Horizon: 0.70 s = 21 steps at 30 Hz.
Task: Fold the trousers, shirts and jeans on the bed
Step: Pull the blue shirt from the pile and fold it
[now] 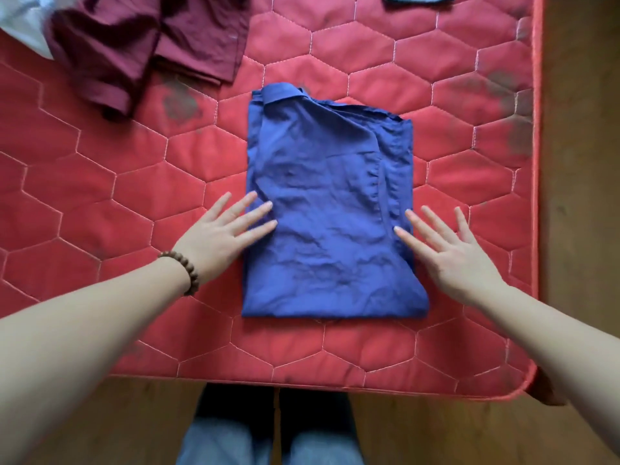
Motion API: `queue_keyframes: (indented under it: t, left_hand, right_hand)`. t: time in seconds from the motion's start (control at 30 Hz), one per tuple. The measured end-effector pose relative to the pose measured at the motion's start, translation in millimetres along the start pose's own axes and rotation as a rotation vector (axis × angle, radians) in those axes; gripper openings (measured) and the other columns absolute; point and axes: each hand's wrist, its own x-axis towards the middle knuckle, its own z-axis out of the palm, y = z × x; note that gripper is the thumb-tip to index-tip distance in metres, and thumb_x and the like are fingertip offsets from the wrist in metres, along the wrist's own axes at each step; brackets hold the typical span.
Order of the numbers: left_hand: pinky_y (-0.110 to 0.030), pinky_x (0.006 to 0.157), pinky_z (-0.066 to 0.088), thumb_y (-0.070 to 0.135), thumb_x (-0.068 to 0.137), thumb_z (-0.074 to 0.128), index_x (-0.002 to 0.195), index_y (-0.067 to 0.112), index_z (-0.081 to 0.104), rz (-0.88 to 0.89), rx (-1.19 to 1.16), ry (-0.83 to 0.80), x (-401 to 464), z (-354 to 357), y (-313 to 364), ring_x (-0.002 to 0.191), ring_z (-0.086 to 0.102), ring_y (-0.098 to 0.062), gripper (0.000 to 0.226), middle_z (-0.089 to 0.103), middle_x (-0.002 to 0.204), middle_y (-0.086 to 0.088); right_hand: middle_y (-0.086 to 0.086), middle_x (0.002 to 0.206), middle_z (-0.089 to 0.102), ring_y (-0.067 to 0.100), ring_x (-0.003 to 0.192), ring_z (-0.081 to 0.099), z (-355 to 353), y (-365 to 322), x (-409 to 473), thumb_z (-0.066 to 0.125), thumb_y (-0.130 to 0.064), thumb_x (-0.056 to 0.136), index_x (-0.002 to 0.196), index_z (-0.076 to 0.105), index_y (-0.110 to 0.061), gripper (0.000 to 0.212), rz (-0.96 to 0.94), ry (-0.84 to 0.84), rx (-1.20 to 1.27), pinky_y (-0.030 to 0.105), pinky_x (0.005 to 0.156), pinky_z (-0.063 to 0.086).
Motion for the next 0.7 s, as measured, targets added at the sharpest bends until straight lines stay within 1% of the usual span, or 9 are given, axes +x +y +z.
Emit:
queue_keyframes:
  t: [0.13,0.27,0.33,0.37,0.4,0.47,0.53,0.63,0.7]
  left_hand:
    - [-0.056,0.108,0.03,-0.003,0.06,0.055,0.136,0.017,0.052,0.224,-0.082,-0.103,1.2,0.0,29.4,0.134,0.04,-0.035,0.078,0.045,0.145,-0.009]
    - [-0.049,0.114,0.025,-0.005,0.06,0.053,0.128,0.011,0.06,0.082,-0.459,-0.158,-0.4,-11.9,35.2,0.135,0.039,-0.032,0.07,0.051,0.139,-0.01]
    - [-0.046,0.101,0.045,0.003,0.069,0.045,0.104,0.012,0.072,-0.138,-0.8,-0.098,5.6,-27.3,29.9,0.111,0.062,-0.023,0.045,0.07,0.108,-0.014]
    - [-0.04,0.078,0.053,0.01,0.076,0.046,0.084,0.013,0.07,-0.291,-0.959,-0.014,14.9,-34.9,24.1,0.08,0.067,-0.017,0.025,0.069,0.079,-0.009]
    - [-0.033,0.06,0.045,0.019,0.082,0.05,0.068,0.014,0.061,-0.459,-1.095,0.098,28.6,-40.4,16.0,0.06,0.052,-0.009,0.018,0.057,0.061,0.001]
    - [-0.027,0.057,0.041,0.034,0.085,0.059,0.063,0.016,0.057,-0.773,-1.27,0.272,57.4,-46.8,-1.4,0.058,0.044,-0.002,0.028,0.052,0.058,0.01]
    - [-0.027,0.069,0.047,0.032,0.086,0.066,0.074,0.018,0.065,-0.968,-1.403,0.254,77.7,-40.1,-18.2,0.071,0.056,-0.008,0.019,0.066,0.074,0.001]
    - [-0.034,0.073,0.048,0.018,0.088,0.065,0.085,0.006,0.066,-1.027,-1.299,0.077,82.1,-20.7,-23.2,0.076,0.059,-0.019,0.013,0.068,0.084,-0.012]
    - [-0.026,0.068,0.047,0.012,0.089,0.062,0.084,0.007,0.064,-0.933,-1.191,0.171,81.1,-20.3,-22.0,0.074,0.055,-0.014,0.008,0.066,0.08,-0.007]
  right_hand:
    - [0.002,0.157,0.021,0.03,0.144,0.019,-5.9,-22.5,3.6,0.036,-0.003,0.073,0.151,0.024,-0.028,0.083,-0.222,-0.096,-0.051,0.06,0.114,0.013]
    - [-0.008,0.155,0.026,0.018,0.147,0.01,-24.0,-36.1,18.6,0.04,0.003,0.075,0.145,0.038,-0.028,0.077,-0.261,-0.237,0.3,0.042,0.119,-0.005]
    - [-0.01,0.134,0.054,0.008,0.138,0.03,-42.8,-32.8,27.3,0.041,0.004,0.074,0.125,0.058,-0.025,0.062,-0.102,-0.246,0.785,0.032,0.118,0.016]
    - [-0.016,0.114,0.063,0.002,0.122,0.047,-54.4,-31.6,34.6,0.047,0.002,0.077,0.108,0.064,-0.029,0.047,0.001,-0.175,1.001,0.024,0.104,0.034]
    - [-0.021,0.092,0.062,-0.004,0.098,0.055,-62.6,-29.7,44.3,0.053,-0.005,0.08,0.091,0.064,-0.031,0.03,0.122,-0.037,1.164,0.017,0.084,0.042]
    - [-0.016,0.079,0.057,-0.002,0.075,0.049,-66.8,-26.2,69.7,0.061,-0.028,0.087,0.082,0.064,-0.019,0.011,0.483,0.158,1.383,0.016,0.063,0.04]
    - [-0.002,0.09,0.065,0.007,0.083,0.056,-57.1,-24.8,90.1,0.063,-0.036,0.091,0.099,0.067,-0.01,0.028,0.794,0.124,1.453,0.022,0.066,0.043]
    - [0.007,0.104,0.07,0.016,0.093,0.063,-43.1,-30.4,100.5,0.063,-0.023,0.092,0.109,0.067,-0.006,0.025,0.875,0.089,1.4,0.028,0.077,0.049]
    - [0.004,0.1,0.069,0.015,0.088,0.063,-39.8,-33.2,99.4,0.063,-0.019,0.092,0.104,0.066,-0.006,0.018,0.879,0.189,1.385,0.021,0.075,0.049]
